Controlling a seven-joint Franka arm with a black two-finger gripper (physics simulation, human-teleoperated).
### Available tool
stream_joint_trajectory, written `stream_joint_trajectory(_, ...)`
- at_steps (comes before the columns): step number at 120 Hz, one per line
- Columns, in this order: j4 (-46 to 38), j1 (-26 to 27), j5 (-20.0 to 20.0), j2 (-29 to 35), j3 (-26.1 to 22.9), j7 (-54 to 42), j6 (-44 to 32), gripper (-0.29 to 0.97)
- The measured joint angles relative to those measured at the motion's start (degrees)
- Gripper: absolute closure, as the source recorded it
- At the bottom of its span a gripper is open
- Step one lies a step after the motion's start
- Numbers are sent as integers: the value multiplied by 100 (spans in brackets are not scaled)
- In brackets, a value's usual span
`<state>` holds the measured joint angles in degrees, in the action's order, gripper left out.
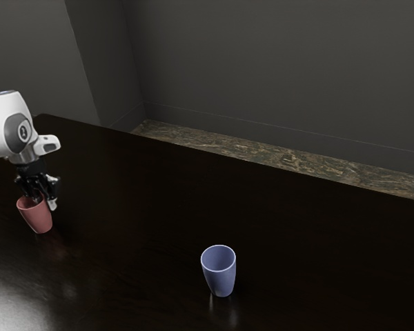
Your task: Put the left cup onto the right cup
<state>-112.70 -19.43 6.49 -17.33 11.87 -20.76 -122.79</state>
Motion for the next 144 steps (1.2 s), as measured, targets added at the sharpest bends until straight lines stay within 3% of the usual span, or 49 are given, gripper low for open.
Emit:
stream_joint_trajectory(26,3,10,-38,-16,0,10,-16,74)
stream_joint_trajectory(68,1,13,-184,61,0,60,-20,79)
stream_joint_trajectory(99,-8,105,-358,536,1,93,173,79)
stream_joint_trajectory(144,8,721,-717,1549,-10,497,962,79)
